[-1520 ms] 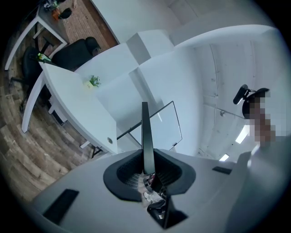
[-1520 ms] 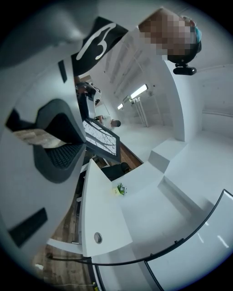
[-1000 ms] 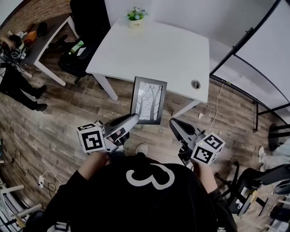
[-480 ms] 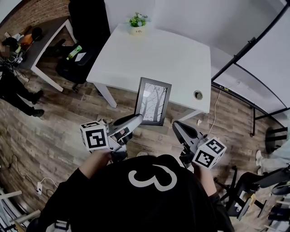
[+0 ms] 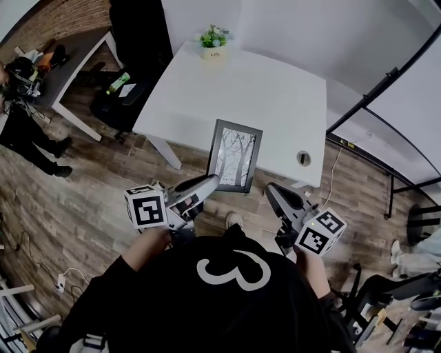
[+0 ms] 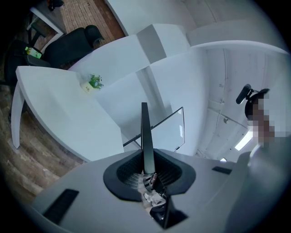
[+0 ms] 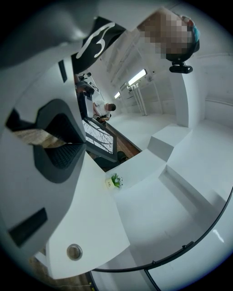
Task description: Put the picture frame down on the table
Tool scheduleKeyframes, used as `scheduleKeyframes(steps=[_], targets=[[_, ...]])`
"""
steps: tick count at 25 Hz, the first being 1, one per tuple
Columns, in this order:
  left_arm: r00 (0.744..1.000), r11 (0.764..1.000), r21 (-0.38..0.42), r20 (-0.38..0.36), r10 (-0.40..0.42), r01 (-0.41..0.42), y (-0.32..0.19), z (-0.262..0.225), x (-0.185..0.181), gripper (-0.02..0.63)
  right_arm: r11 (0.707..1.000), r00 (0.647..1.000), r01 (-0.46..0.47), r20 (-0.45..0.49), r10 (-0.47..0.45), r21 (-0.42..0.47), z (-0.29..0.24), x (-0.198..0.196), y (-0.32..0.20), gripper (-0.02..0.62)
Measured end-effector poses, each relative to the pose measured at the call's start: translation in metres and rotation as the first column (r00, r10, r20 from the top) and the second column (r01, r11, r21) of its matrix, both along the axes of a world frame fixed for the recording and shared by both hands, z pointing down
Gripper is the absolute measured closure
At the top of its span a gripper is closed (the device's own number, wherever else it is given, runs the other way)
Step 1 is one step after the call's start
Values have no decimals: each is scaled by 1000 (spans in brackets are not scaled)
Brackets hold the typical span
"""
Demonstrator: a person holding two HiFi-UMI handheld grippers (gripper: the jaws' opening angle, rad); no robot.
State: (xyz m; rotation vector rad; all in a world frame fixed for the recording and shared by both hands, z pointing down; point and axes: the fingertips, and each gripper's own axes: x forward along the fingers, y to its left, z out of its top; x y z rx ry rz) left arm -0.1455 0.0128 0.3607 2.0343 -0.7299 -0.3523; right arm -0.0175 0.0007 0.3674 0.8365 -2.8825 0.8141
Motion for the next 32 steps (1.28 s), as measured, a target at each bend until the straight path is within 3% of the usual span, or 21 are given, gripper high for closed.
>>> scheduleKeyframes(steps=[5, 12, 23, 32], targets=[[1000, 1000, 3, 7, -15, 15, -35, -6, 10, 525, 1000, 1000, 19, 8, -19, 9, -5, 8, -36, 572], [999, 1000, 8, 35, -3, 3, -104, -11, 50, 525, 1000, 1000, -2, 31, 1, 16, -10, 50, -112, 572], [998, 999, 35, 65, -21, 19, -121, -2, 60, 525, 999, 998, -11, 63, 8, 41, -8, 66, -132, 572], [996, 1000, 5, 88, -12, 11, -155, 0, 69, 525, 1000, 997, -16, 72, 17, -8, 2, 78, -160, 572]])
